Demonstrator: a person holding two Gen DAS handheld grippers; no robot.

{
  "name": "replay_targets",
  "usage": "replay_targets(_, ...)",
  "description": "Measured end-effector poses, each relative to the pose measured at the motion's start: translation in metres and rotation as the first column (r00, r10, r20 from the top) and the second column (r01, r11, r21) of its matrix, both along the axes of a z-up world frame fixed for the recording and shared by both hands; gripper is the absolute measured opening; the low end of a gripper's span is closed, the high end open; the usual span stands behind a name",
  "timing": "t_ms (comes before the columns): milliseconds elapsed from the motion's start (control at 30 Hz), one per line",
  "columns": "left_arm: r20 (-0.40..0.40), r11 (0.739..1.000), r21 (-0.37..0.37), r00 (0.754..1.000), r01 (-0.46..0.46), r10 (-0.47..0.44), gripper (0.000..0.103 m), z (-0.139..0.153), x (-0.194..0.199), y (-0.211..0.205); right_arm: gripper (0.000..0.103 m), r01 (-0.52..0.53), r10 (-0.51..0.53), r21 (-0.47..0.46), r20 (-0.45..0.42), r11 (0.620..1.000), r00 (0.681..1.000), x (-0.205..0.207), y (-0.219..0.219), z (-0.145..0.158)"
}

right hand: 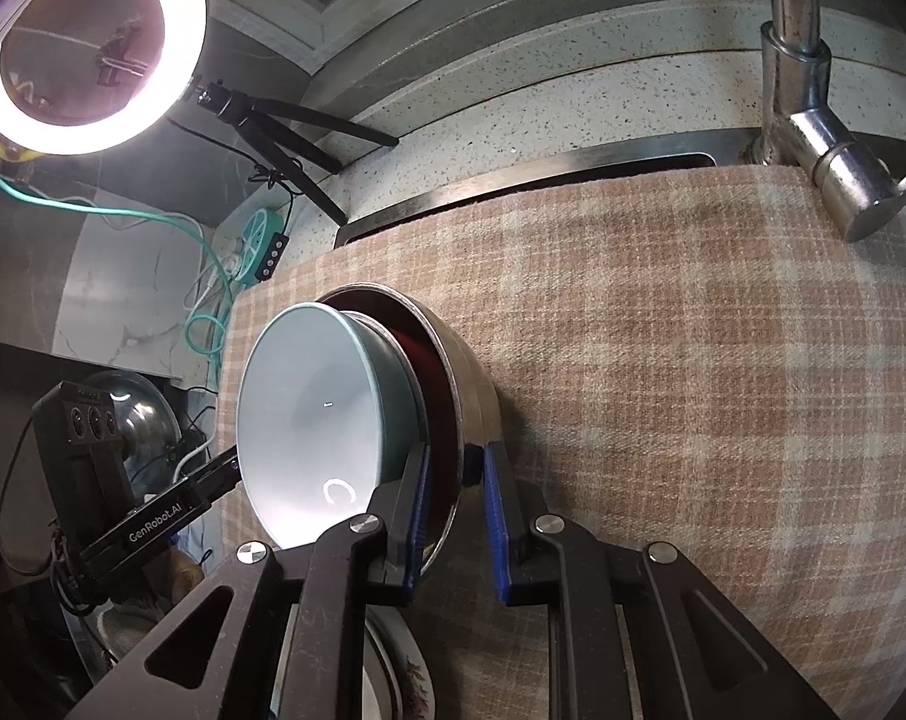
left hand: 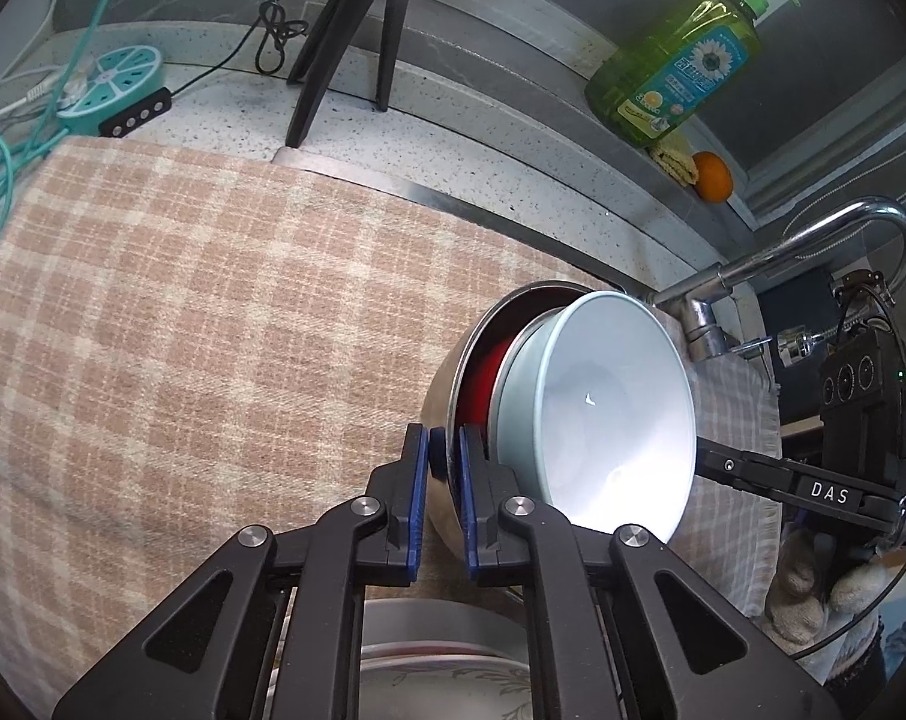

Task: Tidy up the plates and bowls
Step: 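Lift the nested bowls with the right gripper toward the floral plate stack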

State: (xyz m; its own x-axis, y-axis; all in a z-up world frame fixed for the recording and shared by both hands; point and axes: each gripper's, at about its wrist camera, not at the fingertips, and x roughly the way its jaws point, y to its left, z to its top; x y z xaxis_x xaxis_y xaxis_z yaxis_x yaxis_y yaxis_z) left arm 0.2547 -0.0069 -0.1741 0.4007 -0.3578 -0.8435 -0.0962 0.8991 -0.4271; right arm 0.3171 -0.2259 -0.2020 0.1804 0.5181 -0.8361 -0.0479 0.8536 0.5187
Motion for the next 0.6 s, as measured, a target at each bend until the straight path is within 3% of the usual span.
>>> replay_targets(600,0.063,1.0,0.017,0.998,0.02,-0.021,0.007,0.031,-0.01,-0.006,0.016,0.041,-0.041,0.015,0.044,0.999,0.998,-0.016,-0.006,0.035)
